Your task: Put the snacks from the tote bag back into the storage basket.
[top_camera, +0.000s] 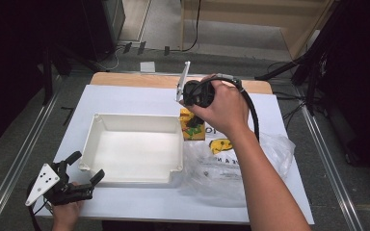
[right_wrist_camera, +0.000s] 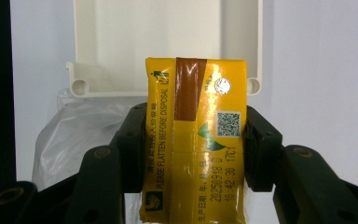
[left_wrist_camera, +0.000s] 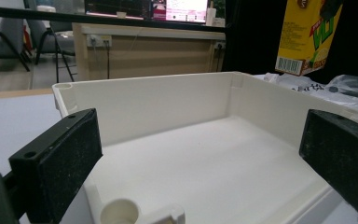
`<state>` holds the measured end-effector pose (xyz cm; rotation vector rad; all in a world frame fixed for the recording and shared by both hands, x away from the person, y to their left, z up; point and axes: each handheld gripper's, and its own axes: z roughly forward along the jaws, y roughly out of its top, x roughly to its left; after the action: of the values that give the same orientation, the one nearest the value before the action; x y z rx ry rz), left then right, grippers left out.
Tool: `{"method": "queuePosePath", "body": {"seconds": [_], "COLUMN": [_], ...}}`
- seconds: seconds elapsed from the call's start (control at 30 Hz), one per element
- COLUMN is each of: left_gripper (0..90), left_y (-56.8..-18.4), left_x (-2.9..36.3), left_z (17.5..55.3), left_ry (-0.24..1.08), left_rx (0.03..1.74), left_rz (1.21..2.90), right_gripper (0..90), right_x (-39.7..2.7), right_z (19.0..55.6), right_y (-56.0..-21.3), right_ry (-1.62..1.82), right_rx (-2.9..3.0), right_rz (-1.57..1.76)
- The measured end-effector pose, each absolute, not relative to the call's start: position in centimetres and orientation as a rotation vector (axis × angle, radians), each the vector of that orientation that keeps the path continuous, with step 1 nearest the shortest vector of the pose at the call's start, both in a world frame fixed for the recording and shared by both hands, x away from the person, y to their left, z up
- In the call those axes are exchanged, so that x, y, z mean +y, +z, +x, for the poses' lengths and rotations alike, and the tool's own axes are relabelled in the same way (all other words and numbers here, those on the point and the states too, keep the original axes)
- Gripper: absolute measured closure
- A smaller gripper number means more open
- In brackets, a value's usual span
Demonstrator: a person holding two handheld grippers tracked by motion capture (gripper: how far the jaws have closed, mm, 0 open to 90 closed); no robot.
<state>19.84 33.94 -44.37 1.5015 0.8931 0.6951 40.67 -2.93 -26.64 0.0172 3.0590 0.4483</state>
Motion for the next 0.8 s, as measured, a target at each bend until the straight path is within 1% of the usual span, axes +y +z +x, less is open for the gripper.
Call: {"method": "queuePosePath", "body": {"seconds": [0.8], "left_gripper": [0.0], "left_y": [-44.4], "left_x": [33.9], "left_z": [19.9], "left_ry": [0.697], "left_rx": [0.891], "left_rz": [1.505], "right_gripper": [53.3], "right_x": [-1.0], "right_z": [40.8], "right_y": [-26.2], "right_ry": [0.491], "right_rx": [3.045], "right_rz": [-0.033]}}
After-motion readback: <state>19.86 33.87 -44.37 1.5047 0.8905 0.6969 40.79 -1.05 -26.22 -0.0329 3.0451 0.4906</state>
